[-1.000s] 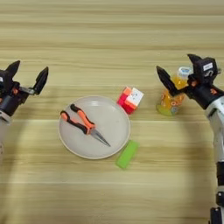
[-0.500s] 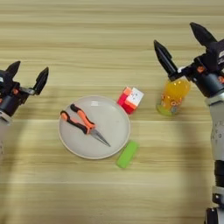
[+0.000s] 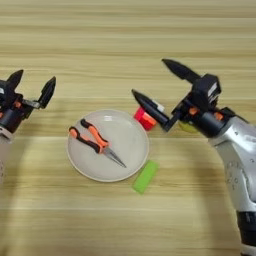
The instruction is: Move the objects on the table
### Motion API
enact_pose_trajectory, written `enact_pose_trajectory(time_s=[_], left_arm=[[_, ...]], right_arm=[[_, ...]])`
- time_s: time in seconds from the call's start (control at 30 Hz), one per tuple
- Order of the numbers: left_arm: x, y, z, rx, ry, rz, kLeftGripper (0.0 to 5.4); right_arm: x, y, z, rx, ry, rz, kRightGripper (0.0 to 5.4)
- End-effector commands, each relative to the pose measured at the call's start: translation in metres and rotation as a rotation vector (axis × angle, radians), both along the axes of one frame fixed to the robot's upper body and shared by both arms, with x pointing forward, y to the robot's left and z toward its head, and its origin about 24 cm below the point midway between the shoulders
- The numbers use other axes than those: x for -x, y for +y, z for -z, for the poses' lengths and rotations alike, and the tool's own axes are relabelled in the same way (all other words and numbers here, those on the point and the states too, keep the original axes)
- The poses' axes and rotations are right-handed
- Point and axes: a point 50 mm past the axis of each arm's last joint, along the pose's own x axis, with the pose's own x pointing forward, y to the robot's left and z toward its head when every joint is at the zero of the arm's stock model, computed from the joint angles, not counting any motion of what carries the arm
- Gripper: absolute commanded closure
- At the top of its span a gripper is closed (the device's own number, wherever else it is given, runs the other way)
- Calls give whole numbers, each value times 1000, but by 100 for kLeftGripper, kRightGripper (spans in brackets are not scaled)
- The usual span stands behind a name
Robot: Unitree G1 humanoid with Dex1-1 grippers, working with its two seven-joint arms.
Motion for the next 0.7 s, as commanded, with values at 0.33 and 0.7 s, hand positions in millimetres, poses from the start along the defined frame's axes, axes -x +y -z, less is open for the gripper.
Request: enact_pose_trajectory(time_s=[0.33, 0.7], left_arm=[[-1, -1, -3, -16, -15, 5, 0], [0, -2, -3, -14, -15, 4, 0]], right_arm=[[-1, 35, 44, 156, 210, -41, 1], [-14, 60, 65, 189, 382, 10, 1]])
